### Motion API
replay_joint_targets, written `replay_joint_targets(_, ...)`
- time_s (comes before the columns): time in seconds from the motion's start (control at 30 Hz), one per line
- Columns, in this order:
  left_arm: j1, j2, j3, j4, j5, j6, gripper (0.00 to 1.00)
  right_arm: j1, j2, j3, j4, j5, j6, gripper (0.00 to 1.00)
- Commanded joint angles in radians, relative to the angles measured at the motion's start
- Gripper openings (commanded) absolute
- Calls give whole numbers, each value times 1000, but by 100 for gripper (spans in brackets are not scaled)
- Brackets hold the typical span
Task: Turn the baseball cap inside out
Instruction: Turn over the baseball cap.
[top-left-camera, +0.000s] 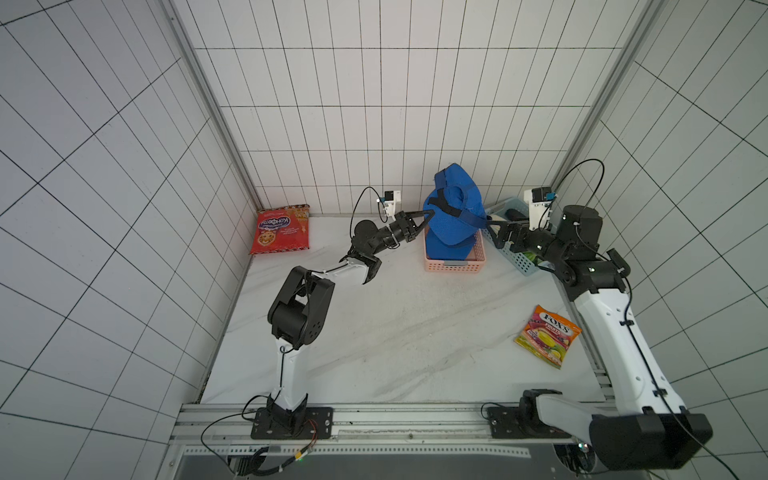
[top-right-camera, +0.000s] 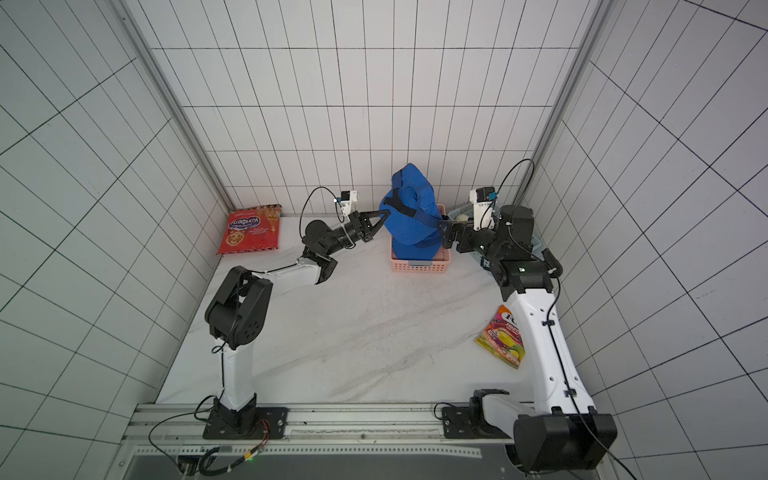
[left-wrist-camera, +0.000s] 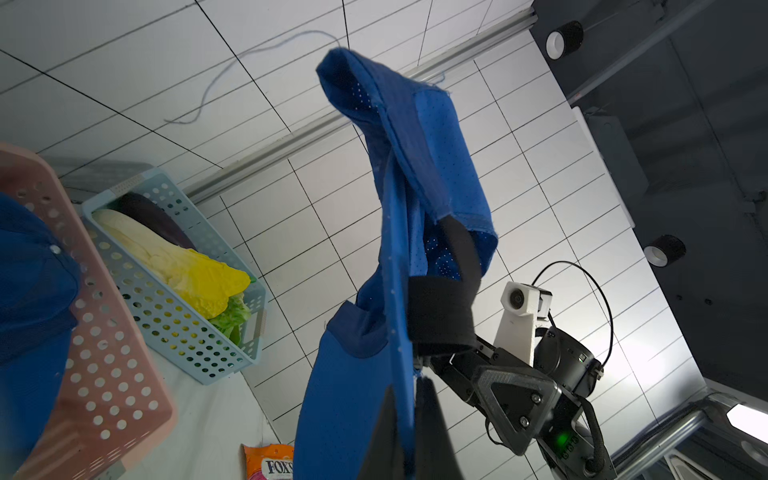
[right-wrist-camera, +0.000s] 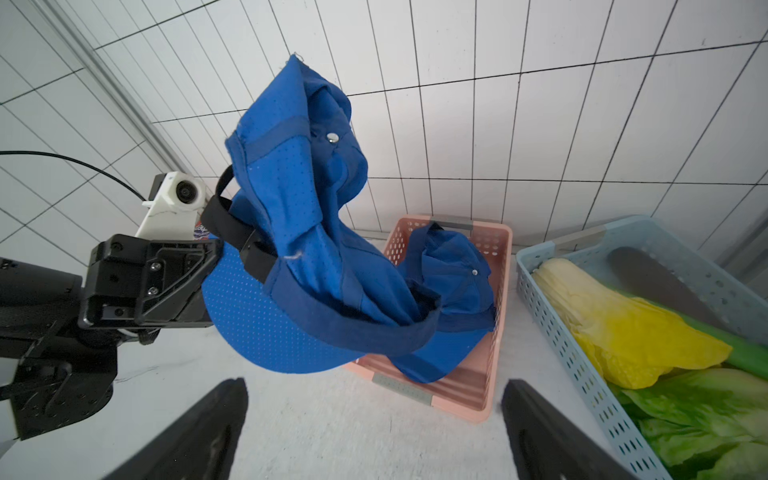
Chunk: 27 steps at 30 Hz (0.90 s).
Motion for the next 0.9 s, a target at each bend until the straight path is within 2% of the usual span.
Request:
replay_joint_targets(0.0,-2,-134,-95,29,-113,80,0,1,-85,18,-3,-133,44,99)
replay_joint_targets(0.13,-12,-304,-305,0,-214,138,0,28,-146,-22,-8,-169,8,99)
replay_joint_targets(0.2,-33,-397,-391,-84,-260,229,0,64,-168,-60,-8,-140,-40,99)
replay_joint_targets(0.3,-93,-558,-461,-337,-358,483,0,140,-177,-91,-11,-35,-97,99)
replay_joint_targets(0.37,-143,-658,-470,-556,-475,661,0,213,-174,-108,9,61,-110,99)
replay_joint_targets(0.43,-198,-723,-477,-686,-576,765,0,288,-171,-136,59,160,-122,99)
replay_joint_targets(0.63,-217,-824,-551,-742,-640,768,0,513,-142,-199,205,420,-235,99)
replay_joint_targets(0.8,-312,-854,-531,-877,-818,980,0,646,-89,-167,276,533,-230,99)
replay_joint_targets(0.87,-335,-851,-541,-887,-883,1027,0,697,-50,-154,294,579,-228,99)
